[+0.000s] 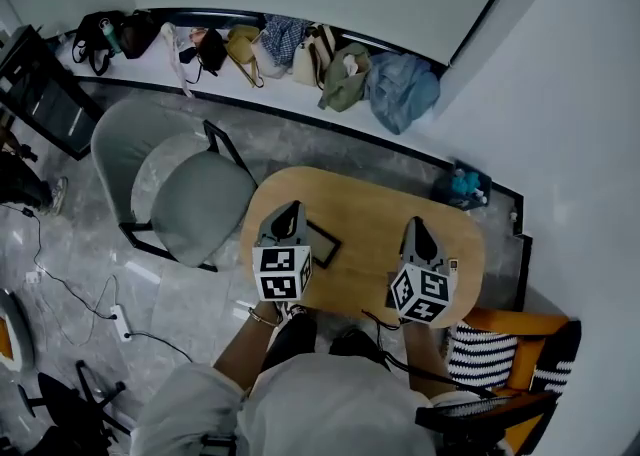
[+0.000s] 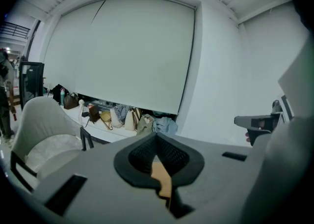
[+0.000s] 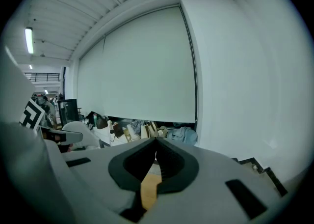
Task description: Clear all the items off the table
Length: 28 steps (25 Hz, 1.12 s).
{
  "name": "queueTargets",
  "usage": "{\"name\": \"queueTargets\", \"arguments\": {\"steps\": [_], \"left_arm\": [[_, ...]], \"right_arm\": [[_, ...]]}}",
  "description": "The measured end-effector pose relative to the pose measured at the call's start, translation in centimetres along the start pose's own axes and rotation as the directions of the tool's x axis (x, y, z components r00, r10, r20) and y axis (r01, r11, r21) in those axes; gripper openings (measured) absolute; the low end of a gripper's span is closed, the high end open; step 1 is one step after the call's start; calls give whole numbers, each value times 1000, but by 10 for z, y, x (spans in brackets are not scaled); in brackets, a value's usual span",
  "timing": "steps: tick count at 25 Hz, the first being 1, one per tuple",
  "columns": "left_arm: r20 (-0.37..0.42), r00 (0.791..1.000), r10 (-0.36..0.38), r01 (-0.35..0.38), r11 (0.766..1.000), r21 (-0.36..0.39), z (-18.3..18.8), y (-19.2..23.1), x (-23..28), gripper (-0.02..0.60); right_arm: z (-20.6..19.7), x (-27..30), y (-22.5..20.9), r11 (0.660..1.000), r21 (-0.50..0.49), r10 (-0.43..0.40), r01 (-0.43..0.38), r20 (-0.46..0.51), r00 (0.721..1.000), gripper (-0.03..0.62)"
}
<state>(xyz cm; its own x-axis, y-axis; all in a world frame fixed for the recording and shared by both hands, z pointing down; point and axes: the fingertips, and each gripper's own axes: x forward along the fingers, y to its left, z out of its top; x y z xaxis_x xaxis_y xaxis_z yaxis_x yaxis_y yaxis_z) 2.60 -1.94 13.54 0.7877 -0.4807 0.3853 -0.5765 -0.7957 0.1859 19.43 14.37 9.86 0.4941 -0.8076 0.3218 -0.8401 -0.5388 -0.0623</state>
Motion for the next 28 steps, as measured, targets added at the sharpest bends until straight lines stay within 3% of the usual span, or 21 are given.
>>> {"name": "queueTargets", "arguments": {"steps": [5, 11, 15, 22, 28], "left_arm": [[-39, 998, 53, -53, 999, -7, -22, 3, 17, 0], [-82, 990, 117, -121, 991, -53, -58, 4, 21, 0], [-92, 984, 151, -158, 985, -70, -91, 15, 33, 0], [-206, 959, 194, -215, 973, -84, -197, 33, 70, 0], [-316, 914, 255, -313, 939, -147, -295, 44, 70, 0]], "right_arm": [[-30, 40, -11, 999, 12, 49, -48, -75, 996, 25], [-50, 67, -11, 991, -22, 127, -130, -104, 986, 25], [-84, 83, -10, 985, -31, 162, -167, -126, 979, 25], [-189, 115, -7, 978, 13, 206, -208, -226, 952, 25], [-283, 114, 7, 964, 31, 257, -263, -346, 902, 25]]}}
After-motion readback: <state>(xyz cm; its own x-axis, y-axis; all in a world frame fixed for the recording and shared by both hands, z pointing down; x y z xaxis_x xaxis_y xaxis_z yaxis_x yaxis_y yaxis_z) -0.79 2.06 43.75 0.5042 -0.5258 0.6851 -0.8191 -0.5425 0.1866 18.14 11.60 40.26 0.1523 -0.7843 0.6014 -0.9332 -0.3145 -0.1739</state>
